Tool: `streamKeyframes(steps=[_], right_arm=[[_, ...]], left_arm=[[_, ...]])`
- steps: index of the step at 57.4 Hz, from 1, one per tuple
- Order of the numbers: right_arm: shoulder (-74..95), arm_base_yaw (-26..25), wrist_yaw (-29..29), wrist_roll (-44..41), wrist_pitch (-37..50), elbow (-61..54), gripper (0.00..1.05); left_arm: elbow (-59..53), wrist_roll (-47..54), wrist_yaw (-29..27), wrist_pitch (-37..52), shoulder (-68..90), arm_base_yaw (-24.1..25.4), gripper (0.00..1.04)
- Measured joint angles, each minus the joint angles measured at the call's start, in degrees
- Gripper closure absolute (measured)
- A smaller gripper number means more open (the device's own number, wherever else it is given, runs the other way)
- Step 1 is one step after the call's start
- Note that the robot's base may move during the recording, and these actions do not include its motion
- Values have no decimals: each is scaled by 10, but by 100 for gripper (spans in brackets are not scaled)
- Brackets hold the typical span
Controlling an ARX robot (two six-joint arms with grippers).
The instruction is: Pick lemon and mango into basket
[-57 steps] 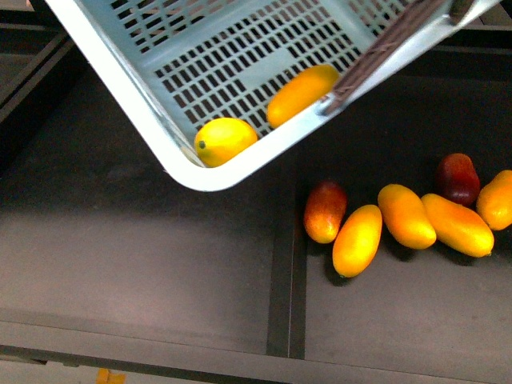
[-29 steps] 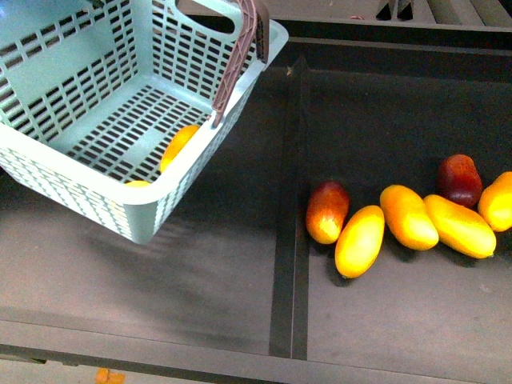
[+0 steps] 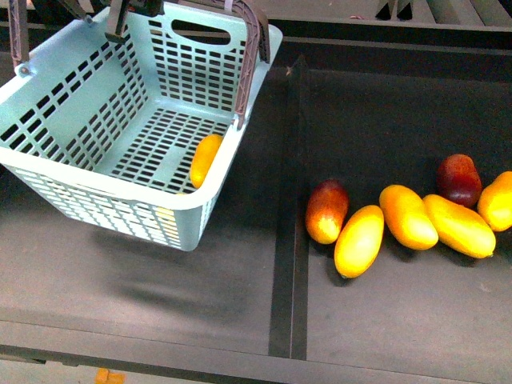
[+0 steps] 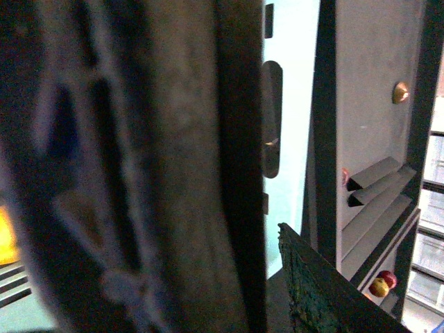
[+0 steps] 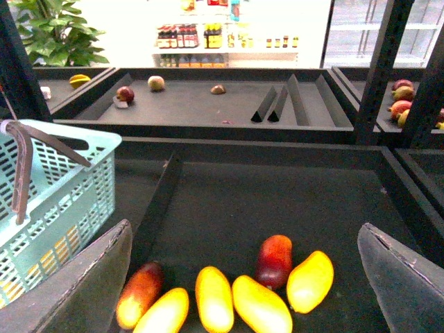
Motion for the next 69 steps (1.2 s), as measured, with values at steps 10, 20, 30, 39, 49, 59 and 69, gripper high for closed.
streamKeyframes(steps=[10, 20, 30, 39, 49, 59, 69], right_arm=[[0, 0, 0, 0, 0, 0, 9], [0, 0, 0, 0, 0, 0, 9], [0, 0, 0, 0, 0, 0, 9], [0, 0, 0, 0, 0, 0, 9], [0, 0, 0, 0, 0, 0, 9], [0, 0, 0, 0, 0, 0, 9], [0, 0, 0, 0, 0, 0, 9]], left_arm=[[-49, -3, 5, 11, -23, 8, 78], [-84, -8, -22, 34, -44, 12, 62], [-151, -37, -83, 67, -119, 13, 28], [-214, -75, -175, -22, -208, 6, 6], [-257, -32, -150, -40, -250, -9, 12], [-583, 561, -56, 595, -341, 30, 49], [-707, 804, -30, 717, -447, 64, 83]])
